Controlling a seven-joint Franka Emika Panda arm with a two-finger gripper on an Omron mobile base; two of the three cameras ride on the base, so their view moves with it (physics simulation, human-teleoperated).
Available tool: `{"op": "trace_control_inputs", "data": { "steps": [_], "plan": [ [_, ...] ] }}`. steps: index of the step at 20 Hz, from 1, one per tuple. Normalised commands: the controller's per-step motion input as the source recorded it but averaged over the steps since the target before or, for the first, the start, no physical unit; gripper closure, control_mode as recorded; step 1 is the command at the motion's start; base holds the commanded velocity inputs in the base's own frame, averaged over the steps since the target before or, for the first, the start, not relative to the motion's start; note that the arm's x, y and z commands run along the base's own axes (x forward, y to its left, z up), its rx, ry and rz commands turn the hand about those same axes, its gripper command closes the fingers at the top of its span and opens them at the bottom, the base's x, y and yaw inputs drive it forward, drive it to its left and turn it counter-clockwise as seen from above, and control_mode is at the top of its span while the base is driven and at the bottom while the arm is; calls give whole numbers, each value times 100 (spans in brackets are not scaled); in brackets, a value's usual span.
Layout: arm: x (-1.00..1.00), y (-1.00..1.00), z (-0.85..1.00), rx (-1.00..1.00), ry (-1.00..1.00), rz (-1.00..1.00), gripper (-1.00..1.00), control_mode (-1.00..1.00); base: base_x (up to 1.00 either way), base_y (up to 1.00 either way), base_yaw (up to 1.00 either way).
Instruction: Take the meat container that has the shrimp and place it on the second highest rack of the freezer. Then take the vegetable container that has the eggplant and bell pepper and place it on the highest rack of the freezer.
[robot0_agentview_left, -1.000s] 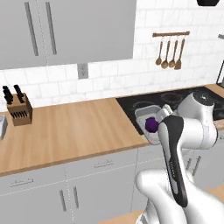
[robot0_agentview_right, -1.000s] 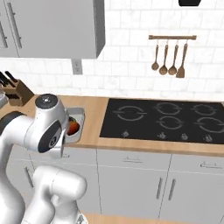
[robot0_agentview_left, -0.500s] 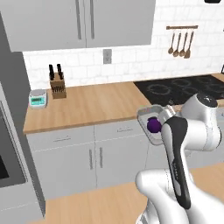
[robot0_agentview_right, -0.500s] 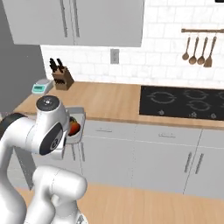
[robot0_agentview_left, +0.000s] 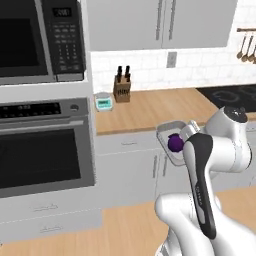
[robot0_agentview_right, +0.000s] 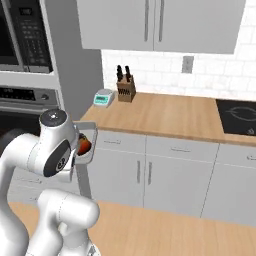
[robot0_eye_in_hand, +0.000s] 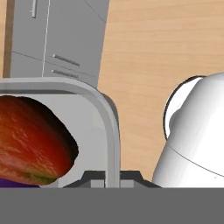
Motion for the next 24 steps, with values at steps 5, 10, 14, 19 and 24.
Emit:
{"op": "trace_control_inputs", "data": {
  "steps": [5, 10, 14, 19, 24],
  "plan": [
    [0, 0, 0, 0, 0, 0, 100, 100, 0, 100, 14],
    [0, 0, 0, 0, 0, 0, 100, 100, 0, 100, 6],
    [0, 0, 0, 0, 0, 0, 100, 100, 4, 100, 0],
    [0, 0, 0, 0, 0, 0, 100, 100, 8, 100, 0],
    [0, 0, 0, 0, 0, 0, 100, 100, 0, 100, 0]
  ]
}}
